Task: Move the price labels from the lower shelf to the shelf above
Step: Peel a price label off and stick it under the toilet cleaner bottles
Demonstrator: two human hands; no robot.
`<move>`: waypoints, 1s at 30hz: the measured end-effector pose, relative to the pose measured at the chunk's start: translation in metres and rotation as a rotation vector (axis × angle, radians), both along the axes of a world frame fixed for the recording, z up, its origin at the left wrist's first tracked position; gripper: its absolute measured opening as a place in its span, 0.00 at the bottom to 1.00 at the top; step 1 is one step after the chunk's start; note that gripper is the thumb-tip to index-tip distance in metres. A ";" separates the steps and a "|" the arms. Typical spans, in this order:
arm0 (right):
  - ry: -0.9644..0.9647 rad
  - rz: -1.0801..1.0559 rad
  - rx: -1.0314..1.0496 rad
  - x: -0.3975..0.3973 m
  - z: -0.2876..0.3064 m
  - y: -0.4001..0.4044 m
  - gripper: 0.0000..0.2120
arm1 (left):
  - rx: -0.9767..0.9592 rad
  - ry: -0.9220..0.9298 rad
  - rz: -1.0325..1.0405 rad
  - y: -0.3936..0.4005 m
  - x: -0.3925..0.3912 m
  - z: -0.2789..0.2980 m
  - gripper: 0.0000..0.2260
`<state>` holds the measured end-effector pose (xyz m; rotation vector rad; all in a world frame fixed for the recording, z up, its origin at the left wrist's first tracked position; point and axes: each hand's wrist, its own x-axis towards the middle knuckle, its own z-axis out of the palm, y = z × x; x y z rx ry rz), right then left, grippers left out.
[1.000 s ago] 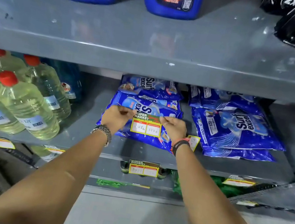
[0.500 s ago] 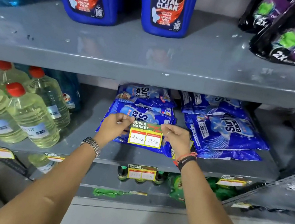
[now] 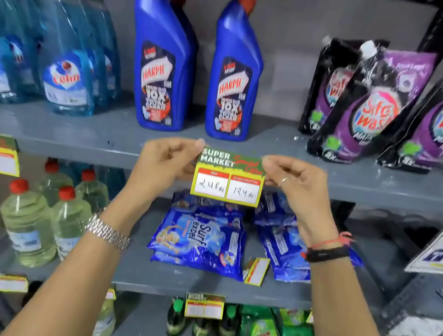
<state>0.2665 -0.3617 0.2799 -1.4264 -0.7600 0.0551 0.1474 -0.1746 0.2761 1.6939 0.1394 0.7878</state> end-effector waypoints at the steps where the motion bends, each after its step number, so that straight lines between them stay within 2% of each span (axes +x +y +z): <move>1: -0.034 0.000 0.028 -0.001 0.015 0.002 0.03 | 0.038 -0.034 0.012 0.002 0.000 0.015 0.08; 7: -0.200 -0.014 0.164 -0.006 0.084 0.017 0.07 | 0.122 -0.215 0.026 0.010 -0.002 0.083 0.08; 14: -0.229 0.002 0.168 -0.010 0.094 0.032 0.05 | 0.147 -0.253 0.105 0.027 -0.009 0.089 0.07; 17: -0.214 -0.002 0.115 -0.013 0.080 0.039 0.04 | 0.257 -0.200 0.215 0.040 -0.014 0.075 0.06; 21: -0.234 -0.040 -0.060 -0.021 0.036 0.052 0.03 | 0.416 -0.067 0.326 0.059 -0.034 0.026 0.07; 25: -0.310 -0.119 -0.228 -0.032 -0.006 0.070 0.04 | 0.486 0.019 0.390 0.071 -0.045 -0.019 0.07; 30: -0.434 -0.271 -0.276 -0.031 -0.022 0.084 0.02 | 0.516 0.018 0.487 0.084 -0.034 -0.036 0.10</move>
